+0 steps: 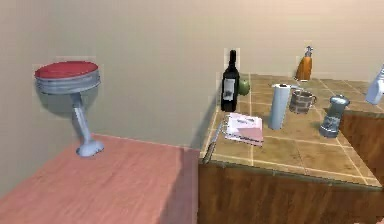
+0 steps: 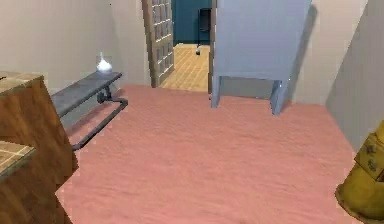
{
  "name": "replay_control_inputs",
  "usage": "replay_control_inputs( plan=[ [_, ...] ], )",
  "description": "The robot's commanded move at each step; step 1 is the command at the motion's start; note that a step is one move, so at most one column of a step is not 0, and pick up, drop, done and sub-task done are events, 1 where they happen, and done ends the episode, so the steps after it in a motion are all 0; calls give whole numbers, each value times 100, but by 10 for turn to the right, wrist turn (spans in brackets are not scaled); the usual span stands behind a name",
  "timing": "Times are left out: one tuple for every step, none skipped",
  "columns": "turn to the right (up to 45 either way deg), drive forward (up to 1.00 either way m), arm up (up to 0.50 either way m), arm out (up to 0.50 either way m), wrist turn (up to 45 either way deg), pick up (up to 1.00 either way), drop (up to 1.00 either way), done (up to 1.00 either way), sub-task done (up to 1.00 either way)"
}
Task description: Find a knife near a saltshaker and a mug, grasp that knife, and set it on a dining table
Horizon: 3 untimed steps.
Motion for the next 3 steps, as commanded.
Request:
replay_control_inputs(
  plan=[
    [-450, 0, 0, 0, 0, 0, 0, 0, 0],
    [-360, 0, 0, 0, 0, 0, 0, 0, 0],
    [-30, 0, 0, 0, 0, 0, 0, 0, 0]
  ],
)
